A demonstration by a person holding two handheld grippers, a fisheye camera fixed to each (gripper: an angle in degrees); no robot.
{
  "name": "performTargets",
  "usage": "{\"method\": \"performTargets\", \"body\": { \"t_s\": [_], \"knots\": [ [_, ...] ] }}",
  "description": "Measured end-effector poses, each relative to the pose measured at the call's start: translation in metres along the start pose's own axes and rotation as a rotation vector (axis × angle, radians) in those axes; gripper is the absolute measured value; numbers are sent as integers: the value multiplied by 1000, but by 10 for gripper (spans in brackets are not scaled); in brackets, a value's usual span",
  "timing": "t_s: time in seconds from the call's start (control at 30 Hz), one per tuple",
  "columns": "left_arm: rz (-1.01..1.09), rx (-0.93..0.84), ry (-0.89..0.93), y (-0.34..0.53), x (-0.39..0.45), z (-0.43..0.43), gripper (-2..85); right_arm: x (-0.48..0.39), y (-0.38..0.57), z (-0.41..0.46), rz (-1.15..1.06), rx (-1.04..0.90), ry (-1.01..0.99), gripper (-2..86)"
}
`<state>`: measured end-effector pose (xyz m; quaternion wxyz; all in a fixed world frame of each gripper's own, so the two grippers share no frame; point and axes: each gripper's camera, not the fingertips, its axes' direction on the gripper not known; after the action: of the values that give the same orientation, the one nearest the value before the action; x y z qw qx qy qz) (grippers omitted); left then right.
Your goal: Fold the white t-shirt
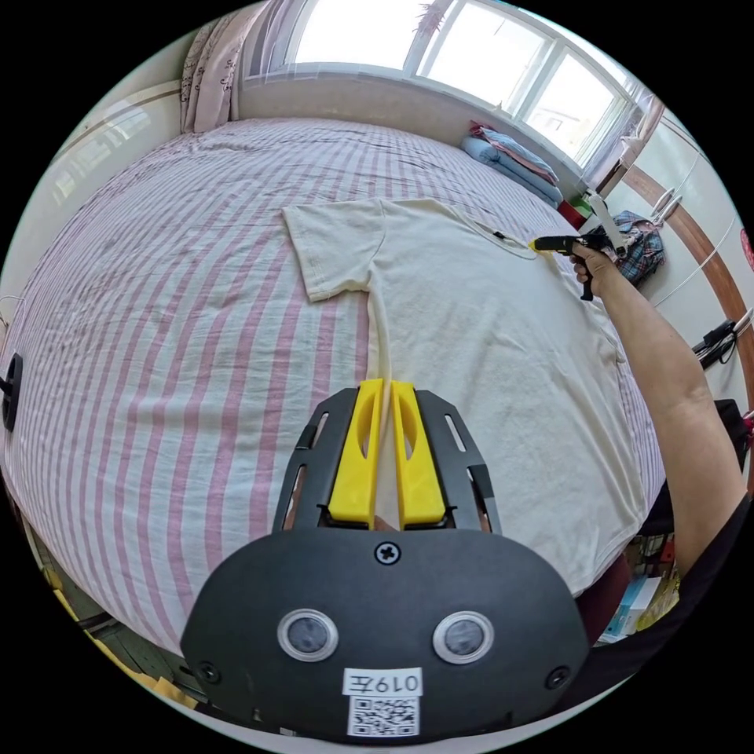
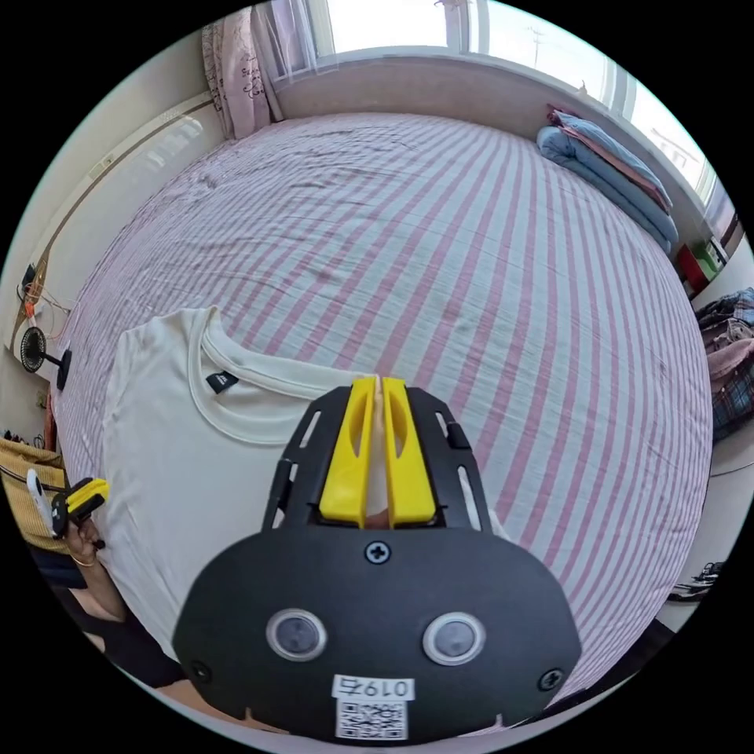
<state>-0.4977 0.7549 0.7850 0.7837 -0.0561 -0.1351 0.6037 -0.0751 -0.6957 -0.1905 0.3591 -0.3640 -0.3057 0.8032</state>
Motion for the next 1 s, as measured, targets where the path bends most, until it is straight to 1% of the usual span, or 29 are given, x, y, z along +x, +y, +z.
{"method": "performTargets", "body": {
  "t_s": [0.07, 0.1, 0.17, 0.2, 0.23, 0.3, 0.33, 0.37, 0.43, 0.53, 0.7, 0.83, 1.0],
  "knots": [
    [-1, -1, 6, -1, -1, 0, 16, 1, -3, -3, 22, 7, -3, 58],
    [-1, -1, 6, -1, -1, 0, 16, -1, -4, -10, 32, 37, 28, 75],
    [1, -3, -4, -1, 1, 1, 16, -15, -5, -26, -11, 130, 25, 71],
    [3, -3, -9, -2, 2, 1, 16, -29, -8, -33, -72, 178, -48, 58],
    [9, -2, -21, -2, 4, 1, 17, -42, -15, -34, -130, 178, -140, 52],
    [14, -1, -31, -2, 5, 1, 18, -62, -26, -28, -197, 147, -250, 55],
    [14, -1, -30, -2, 5, 2, 18, -74, -34, -20, -233, 100, -294, 57],
    [10, -1, -22, -2, 3, 2, 18, -81, -37, -16, -249, 74, -291, 59],
    [2, -1, -8, -3, 1, 3, 18, -104, -45, 2, -304, -17, -211, 66],
    [0, -1, -5, -3, 0, 4, 18, -112, -50, 18, -297, -66, -172, 62],
    [6, -1, -16, -4, 1, 6, 19, -105, -54, 24, -272, -85, -218, 60],
    [0, -1, -10, -5, -1, 9, 19, -94, -53, 21, -242, -61, -361, 56],
    [1, 0, -15, -5, -1, 12, 19, -110, -52, 31, -287, -104, -295, 61]
  ]
}}
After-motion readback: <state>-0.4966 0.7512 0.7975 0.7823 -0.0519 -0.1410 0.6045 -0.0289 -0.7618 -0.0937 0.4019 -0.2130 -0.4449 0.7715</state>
